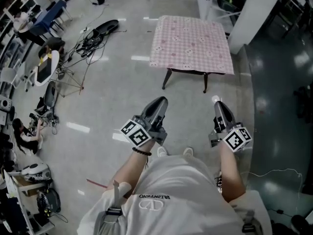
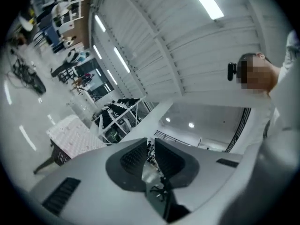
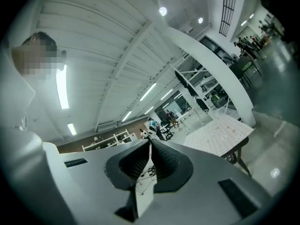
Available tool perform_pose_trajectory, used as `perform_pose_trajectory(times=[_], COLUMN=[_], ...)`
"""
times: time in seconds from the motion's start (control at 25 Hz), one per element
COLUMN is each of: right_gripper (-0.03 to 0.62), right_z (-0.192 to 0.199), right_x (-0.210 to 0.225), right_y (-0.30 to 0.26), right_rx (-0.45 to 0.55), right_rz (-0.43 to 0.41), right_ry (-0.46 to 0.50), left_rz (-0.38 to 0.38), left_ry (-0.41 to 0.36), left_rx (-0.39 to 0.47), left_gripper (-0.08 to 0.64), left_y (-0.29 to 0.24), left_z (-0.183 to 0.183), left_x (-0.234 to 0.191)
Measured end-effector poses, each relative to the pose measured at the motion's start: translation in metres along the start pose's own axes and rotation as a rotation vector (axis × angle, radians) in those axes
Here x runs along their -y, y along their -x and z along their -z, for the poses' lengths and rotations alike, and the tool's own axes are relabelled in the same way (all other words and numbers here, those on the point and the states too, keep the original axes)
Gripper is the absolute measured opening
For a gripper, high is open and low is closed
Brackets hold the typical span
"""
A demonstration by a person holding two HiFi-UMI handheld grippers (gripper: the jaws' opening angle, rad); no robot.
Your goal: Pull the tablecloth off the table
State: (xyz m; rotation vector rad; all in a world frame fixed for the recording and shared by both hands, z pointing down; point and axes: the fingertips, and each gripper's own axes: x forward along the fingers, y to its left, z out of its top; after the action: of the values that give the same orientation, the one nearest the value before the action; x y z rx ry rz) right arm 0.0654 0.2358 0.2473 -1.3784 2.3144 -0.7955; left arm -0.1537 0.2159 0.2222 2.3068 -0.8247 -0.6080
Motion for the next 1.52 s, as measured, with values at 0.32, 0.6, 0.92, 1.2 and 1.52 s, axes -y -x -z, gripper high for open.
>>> perform_pose_trajectory(times=[0.32, 0.6, 0.92, 1.2, 1.52], right_gripper=[0.077, 0.083, 0.086, 0.092, 0.098], right_z=[0.023, 0.046, 0.041, 0.035, 0.029], right_x=[0.009, 0.019, 0.031, 0.055, 0.111], right_y=[-0.02, -0.025, -0.034, -0.049, -0.067], right_rx=[0.061, 0.049, 0.053, 0.053, 0.015], right_rz=[0.004, 0.038, 0.022, 0.012, 0.009], right_ry=[-0.259, -0.315, -0.319, -0.356, -0.42], left_rz=[-0.01, -0.055, -0.06, -0.081, -0.146], left_ry=[0.313, 0.471, 0.473, 0.462, 0.476], left_rx=[0.034, 0.041, 0.042, 0.019, -0.003], left_gripper=[0.095, 0.121, 0.121, 0.12, 0.121], left_y=[0.012, 0.024, 0.011, -0.015, -0.062], left_z=[0.025, 0.05, 0.055, 0.067, 0.097], left_x=[-0.044, -0.072, -0.079, -0.089, -0.114])
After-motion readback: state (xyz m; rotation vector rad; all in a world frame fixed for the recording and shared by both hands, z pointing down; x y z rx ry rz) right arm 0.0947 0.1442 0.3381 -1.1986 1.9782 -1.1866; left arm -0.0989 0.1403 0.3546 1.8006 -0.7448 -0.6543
